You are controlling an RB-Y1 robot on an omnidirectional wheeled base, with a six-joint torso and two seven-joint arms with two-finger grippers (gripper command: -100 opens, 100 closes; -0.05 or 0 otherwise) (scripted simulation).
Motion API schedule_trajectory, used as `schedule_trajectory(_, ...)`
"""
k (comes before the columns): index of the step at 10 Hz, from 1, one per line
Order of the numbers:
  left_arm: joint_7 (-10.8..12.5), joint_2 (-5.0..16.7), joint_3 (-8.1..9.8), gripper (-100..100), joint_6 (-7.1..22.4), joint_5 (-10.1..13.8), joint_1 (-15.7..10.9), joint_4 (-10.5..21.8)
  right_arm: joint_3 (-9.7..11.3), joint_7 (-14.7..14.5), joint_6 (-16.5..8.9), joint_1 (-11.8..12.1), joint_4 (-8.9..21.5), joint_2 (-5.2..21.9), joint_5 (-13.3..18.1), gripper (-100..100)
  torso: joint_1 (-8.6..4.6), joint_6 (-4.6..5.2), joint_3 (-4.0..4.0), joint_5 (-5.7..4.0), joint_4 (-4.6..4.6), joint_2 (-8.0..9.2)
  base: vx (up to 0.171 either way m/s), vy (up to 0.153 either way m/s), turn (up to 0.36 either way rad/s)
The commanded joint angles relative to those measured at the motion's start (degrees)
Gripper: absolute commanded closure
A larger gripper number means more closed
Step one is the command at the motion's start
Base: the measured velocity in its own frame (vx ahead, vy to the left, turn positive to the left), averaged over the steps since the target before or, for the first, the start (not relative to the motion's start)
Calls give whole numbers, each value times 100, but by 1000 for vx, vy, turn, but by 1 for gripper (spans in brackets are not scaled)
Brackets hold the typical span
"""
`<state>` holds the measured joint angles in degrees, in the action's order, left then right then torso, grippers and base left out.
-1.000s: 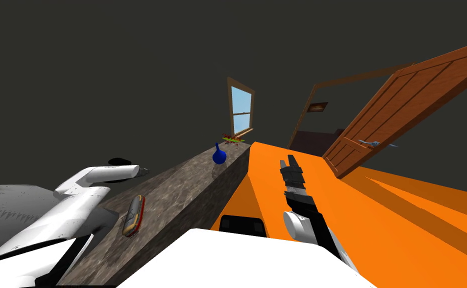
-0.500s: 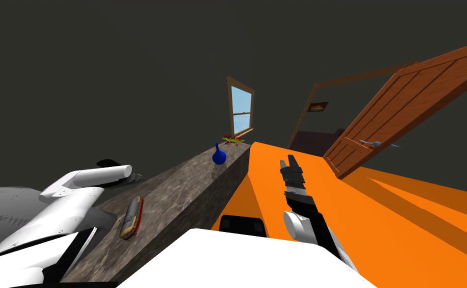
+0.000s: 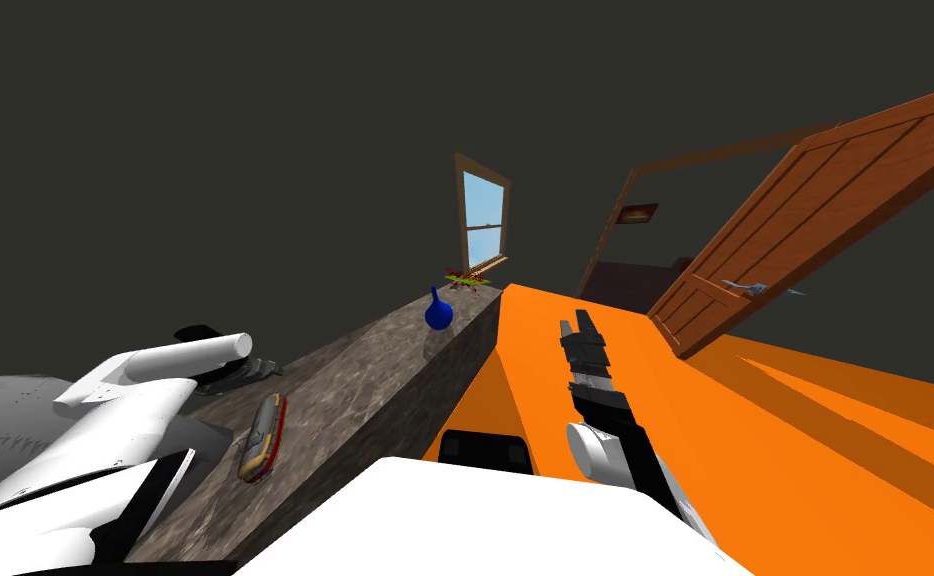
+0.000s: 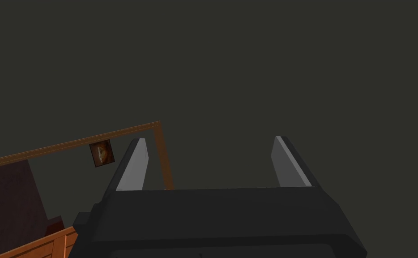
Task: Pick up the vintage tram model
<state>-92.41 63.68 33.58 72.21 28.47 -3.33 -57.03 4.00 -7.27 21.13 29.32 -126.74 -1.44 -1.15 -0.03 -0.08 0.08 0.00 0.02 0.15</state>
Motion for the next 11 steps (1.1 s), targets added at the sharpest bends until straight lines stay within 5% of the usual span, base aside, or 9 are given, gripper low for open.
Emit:
schedule_trajectory(1,-252,-22,126,-100,266,96,-123,286,0,0,0,0,0,0,0,0,0,0,0,0,0,0,9,7,15)
schedule_trajectory(11,-1145,-173,702,-100,1339,504,-441,1521,0,0,0,0,0,0,0,0,4,0,1,1,1,2,6,12,21)
